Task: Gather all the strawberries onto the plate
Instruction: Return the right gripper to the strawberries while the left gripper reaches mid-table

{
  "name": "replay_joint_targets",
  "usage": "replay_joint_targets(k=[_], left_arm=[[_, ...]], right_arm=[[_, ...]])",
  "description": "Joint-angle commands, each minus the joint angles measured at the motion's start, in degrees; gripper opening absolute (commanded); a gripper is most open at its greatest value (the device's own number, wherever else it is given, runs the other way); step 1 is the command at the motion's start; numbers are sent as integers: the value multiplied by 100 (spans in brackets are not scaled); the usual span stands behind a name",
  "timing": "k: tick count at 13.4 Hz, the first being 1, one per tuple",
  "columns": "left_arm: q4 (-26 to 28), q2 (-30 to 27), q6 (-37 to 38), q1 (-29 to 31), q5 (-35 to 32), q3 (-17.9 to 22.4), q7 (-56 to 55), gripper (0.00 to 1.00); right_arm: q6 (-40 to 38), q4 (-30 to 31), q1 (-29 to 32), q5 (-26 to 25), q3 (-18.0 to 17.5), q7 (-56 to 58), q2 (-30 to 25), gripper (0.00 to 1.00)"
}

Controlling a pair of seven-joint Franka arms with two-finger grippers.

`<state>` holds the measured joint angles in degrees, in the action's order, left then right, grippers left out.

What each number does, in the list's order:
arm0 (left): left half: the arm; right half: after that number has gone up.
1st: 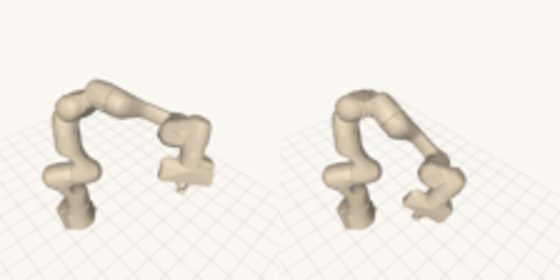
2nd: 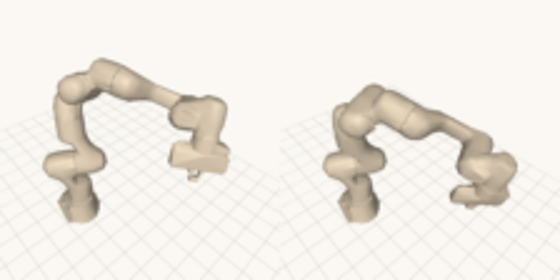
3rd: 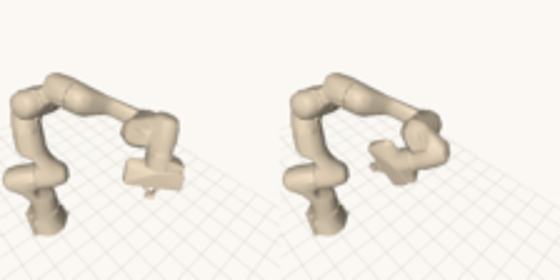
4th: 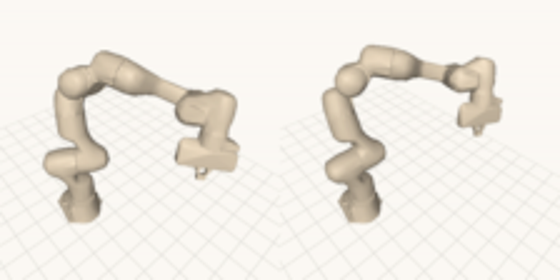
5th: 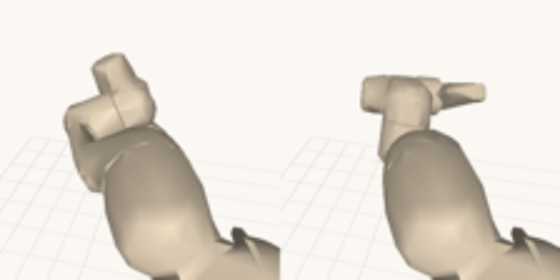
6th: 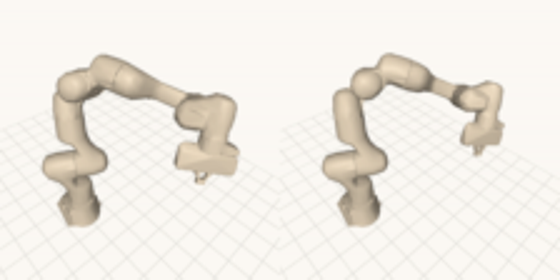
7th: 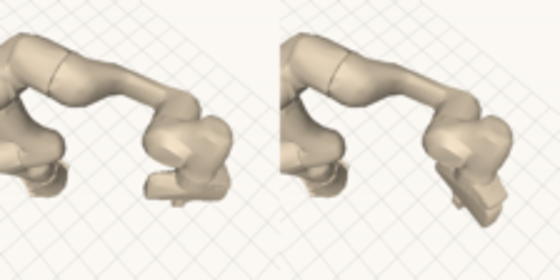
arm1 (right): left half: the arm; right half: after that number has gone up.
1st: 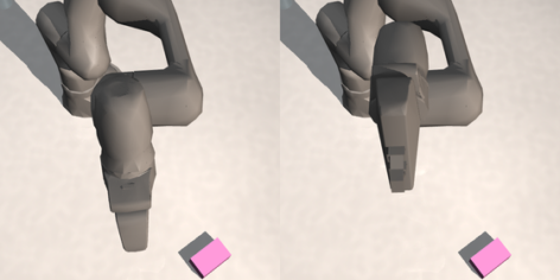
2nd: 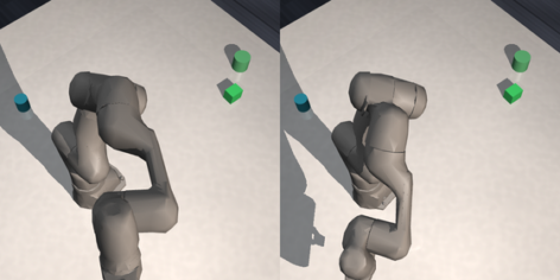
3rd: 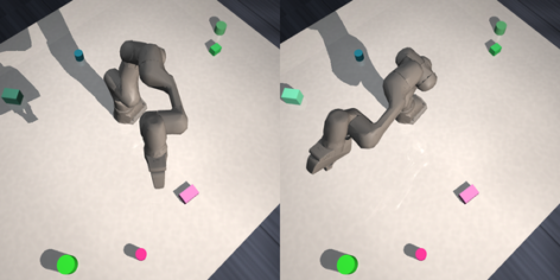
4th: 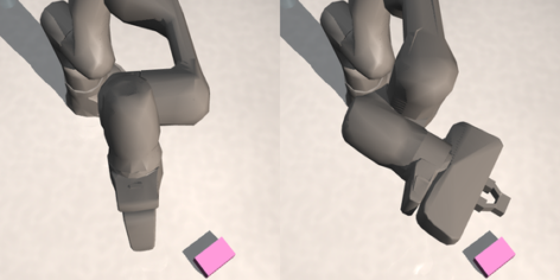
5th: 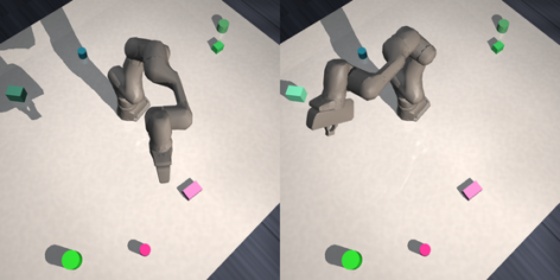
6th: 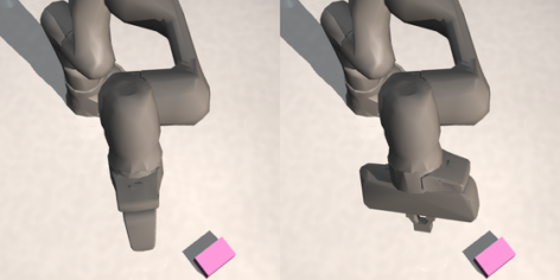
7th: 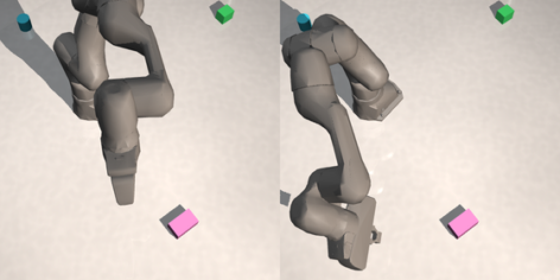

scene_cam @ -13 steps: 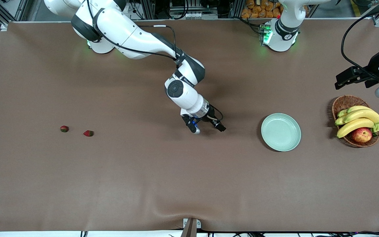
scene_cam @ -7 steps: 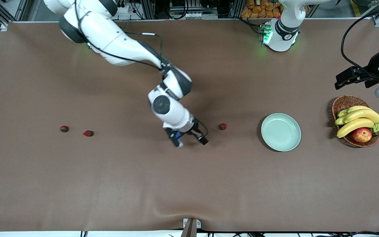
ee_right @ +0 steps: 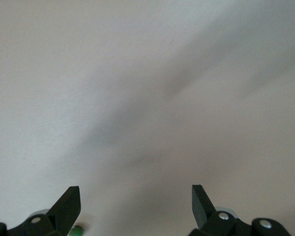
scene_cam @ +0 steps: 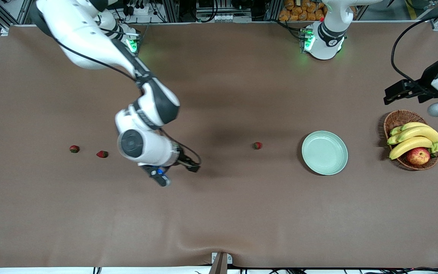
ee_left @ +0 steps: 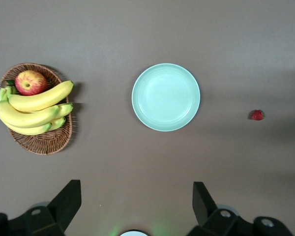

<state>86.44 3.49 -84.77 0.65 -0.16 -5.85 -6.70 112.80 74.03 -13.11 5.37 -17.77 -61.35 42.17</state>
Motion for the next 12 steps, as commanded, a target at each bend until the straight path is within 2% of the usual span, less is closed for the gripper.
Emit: replay_joint_targets(k=[1,5,7,8,12], left_arm=[[13,212,-223,-397,112,-3,-129,100],[13,801,-680,-1171,95,-74,-762,100],[13,1126,-917,-1601,77,-74,-867,100],[13,1310,-996,-1769,112,-82,-868,100],[57,2014,-1558,-2709,86,-82,-868,100]], right_arm=[[-442,532,519,-80,-156,1067,-628,100],[-1171,797,1336,-106,-95,3019,-1254,100],[-1217,1173,1461,-133,228,3670,-1569,100],[-1095,1471,1452,-141,457,4013,-1745,100],[169,2974,1469,-360,827,4551,-2326,100]])
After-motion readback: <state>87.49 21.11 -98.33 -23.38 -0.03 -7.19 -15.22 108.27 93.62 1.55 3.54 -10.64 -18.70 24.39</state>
